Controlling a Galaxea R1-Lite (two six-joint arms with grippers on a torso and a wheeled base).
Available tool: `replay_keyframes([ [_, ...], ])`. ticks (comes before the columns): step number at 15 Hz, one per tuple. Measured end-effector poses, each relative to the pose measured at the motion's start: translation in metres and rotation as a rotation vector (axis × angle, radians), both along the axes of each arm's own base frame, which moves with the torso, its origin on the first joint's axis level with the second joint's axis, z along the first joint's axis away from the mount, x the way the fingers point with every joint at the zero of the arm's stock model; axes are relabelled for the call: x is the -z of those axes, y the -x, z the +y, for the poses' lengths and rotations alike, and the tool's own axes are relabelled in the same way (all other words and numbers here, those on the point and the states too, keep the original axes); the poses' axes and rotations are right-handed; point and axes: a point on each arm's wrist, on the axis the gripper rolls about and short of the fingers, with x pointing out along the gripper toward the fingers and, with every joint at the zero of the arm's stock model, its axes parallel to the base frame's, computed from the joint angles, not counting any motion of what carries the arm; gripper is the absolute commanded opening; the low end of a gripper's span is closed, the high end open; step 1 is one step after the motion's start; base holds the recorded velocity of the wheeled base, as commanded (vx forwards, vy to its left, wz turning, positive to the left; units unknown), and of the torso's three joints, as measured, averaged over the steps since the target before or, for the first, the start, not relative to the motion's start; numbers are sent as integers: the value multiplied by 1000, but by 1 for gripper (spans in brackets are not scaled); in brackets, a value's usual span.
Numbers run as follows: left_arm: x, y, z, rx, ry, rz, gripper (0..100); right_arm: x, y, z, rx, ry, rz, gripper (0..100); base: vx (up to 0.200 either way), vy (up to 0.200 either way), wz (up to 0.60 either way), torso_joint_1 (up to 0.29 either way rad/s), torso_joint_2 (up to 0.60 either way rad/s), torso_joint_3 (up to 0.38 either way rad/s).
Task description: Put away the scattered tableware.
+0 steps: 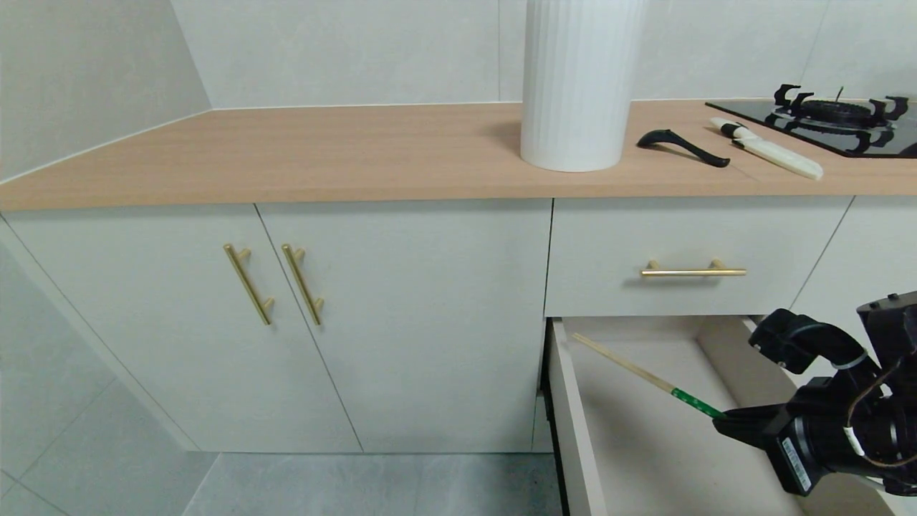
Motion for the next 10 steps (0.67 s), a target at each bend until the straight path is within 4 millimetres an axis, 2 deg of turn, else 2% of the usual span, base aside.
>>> replay_keyframes([
  [5, 0, 0, 0, 0, 0, 0, 100, 3, -9, 0, 28, -3, 12, 0, 0, 0, 0, 0, 0, 0],
  [8, 0, 0, 0, 0, 0, 0, 100, 14, -25, 0, 79, 12, 29, 0, 0, 0, 0, 0, 0, 0],
  [10, 0, 0, 0, 0, 0, 0, 100, 26, -43, 3, 153, -6, 77, 0, 0, 0, 0, 0, 0, 0],
])
